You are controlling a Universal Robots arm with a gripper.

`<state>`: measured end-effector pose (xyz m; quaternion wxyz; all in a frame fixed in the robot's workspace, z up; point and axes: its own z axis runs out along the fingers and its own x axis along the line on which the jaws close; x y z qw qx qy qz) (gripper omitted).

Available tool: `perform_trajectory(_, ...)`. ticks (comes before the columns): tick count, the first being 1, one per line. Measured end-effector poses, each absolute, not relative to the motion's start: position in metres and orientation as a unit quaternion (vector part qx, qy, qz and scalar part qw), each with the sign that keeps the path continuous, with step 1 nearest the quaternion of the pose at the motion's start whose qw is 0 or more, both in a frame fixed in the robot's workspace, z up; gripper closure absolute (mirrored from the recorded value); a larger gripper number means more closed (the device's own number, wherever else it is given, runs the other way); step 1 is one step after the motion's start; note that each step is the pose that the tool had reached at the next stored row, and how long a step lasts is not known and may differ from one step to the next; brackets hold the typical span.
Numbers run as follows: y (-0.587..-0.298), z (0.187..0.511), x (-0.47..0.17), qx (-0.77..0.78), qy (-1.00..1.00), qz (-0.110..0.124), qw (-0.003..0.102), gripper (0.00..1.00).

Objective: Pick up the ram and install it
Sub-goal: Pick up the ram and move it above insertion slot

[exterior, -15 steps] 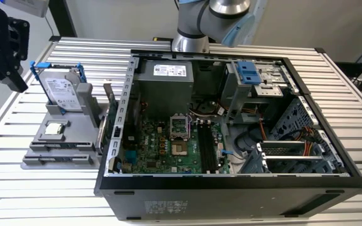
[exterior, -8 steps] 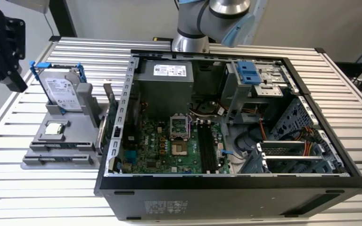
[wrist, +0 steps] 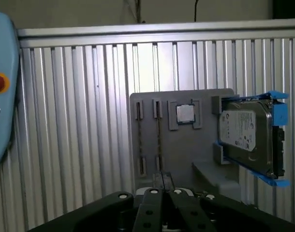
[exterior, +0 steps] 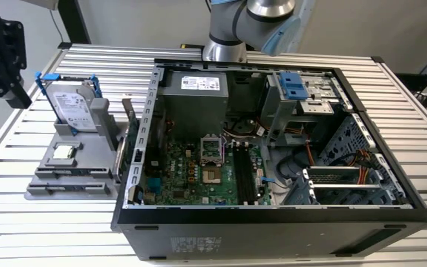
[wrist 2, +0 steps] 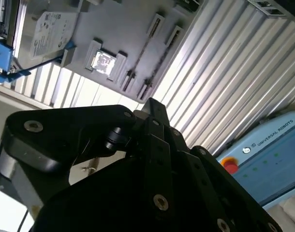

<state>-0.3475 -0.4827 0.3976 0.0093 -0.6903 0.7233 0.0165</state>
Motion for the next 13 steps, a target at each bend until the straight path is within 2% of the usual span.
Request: perform_trajectory(13, -0.4818, 0.3976, -0.3475, -0.733, 0.68, 0.018, 0.009, 1.0)
